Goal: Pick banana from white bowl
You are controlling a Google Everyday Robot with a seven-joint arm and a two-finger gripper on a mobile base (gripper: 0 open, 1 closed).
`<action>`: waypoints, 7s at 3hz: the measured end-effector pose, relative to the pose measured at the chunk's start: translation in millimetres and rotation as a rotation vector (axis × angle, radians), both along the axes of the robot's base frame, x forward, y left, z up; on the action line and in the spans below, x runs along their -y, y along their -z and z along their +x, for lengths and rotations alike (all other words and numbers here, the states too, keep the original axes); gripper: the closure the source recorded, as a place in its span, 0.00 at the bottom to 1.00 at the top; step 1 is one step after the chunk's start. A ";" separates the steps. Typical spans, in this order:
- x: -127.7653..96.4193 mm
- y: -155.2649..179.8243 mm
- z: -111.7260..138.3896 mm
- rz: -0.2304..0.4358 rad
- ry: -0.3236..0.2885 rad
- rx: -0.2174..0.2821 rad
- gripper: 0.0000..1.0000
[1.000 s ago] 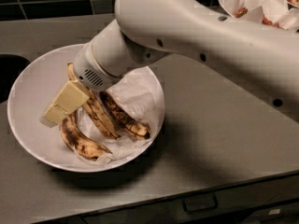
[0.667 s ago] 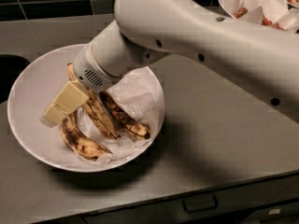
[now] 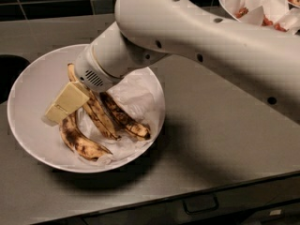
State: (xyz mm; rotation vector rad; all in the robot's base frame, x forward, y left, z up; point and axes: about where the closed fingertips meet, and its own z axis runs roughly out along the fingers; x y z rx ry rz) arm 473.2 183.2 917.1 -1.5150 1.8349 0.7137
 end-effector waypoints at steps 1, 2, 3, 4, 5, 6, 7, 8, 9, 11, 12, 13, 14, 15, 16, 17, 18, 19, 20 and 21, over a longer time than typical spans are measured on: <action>-2.0 2.0 2.4 0.000 0.004 -0.005 0.07; -3.5 2.9 5.1 -0.003 0.017 -0.011 0.05; -3.7 2.9 7.4 -0.004 0.054 -0.012 0.06; -1.0 2.2 8.6 -0.013 0.112 -0.001 0.05; 4.9 3.6 9.6 -0.031 0.193 0.009 0.05; 2.7 4.3 11.3 -0.028 0.190 0.011 0.05; -2.3 1.6 14.9 -0.030 0.172 0.026 0.05; -7.5 1.1 17.9 -0.031 0.154 0.032 0.06; -12.0 1.4 19.9 -0.040 0.143 0.032 0.09; -11.7 9.3 20.6 -0.073 0.162 0.019 0.23; -8.4 13.2 17.8 -0.081 0.176 0.010 0.29; -5.4 14.4 15.3 -0.085 0.190 0.009 0.47; -2.4 14.4 13.2 -0.083 0.203 0.014 0.70; -2.3 14.4 13.1 -0.083 0.203 0.014 0.94; -2.3 14.3 13.1 -0.083 0.203 0.015 1.00; 2.7 0.0 10.6 -0.064 0.205 0.042 1.00; 17.3 -27.9 7.8 -0.038 0.219 0.095 1.00; 29.1 -52.9 4.9 -0.005 0.223 0.141 1.00; 37.7 -90.0 1.1 0.051 0.193 0.202 1.00; 37.7 -90.1 1.1 0.051 0.193 0.202 1.00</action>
Offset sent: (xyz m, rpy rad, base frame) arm 0.0124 0.0042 -0.0093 -0.0048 0.0312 -0.0383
